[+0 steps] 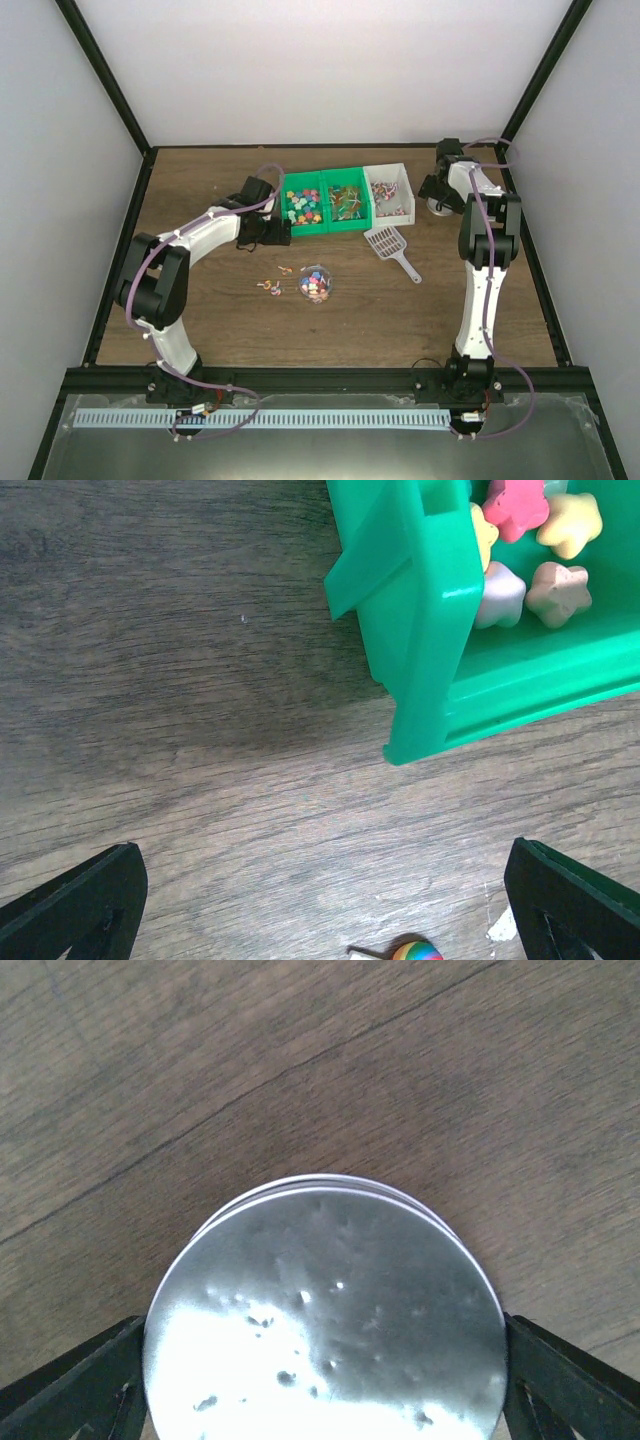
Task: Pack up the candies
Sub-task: Pick up the bottle lid at the center of the board.
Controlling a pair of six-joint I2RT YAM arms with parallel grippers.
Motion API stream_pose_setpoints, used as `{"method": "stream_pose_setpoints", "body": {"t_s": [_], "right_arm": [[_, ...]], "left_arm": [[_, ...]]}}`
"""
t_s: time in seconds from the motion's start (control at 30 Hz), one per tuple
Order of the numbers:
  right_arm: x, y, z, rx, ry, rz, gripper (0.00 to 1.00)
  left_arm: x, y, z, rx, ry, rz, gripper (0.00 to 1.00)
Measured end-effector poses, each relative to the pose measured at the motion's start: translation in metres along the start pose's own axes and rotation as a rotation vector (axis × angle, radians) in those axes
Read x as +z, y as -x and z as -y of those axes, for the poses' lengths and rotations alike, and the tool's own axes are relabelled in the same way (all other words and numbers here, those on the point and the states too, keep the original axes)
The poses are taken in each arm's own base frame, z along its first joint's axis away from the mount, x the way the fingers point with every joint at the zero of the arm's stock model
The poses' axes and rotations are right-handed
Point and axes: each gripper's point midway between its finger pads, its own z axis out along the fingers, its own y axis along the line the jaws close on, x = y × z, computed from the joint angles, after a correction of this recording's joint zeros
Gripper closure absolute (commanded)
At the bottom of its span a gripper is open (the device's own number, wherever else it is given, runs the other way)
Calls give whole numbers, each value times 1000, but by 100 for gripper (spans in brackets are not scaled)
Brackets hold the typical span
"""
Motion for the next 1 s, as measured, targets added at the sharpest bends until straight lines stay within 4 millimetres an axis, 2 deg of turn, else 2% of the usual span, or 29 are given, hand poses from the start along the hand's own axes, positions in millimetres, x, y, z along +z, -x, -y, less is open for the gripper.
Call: {"method": "stream_pose_setpoints", "body": {"t_s": [0.47, 0.77, 1.0], "right_arm": [[-10, -8, 6, 7, -9, -17, 11], [-54, -9, 13, 16, 21, 21, 11], [-87, -29, 22, 18, 55, 23, 11]], "left_arm": [[0, -1, 3, 0, -15, -5, 0], [2, -6, 3, -1, -24, -17, 0], [5, -13, 3, 1, -31, -38, 0]]}}
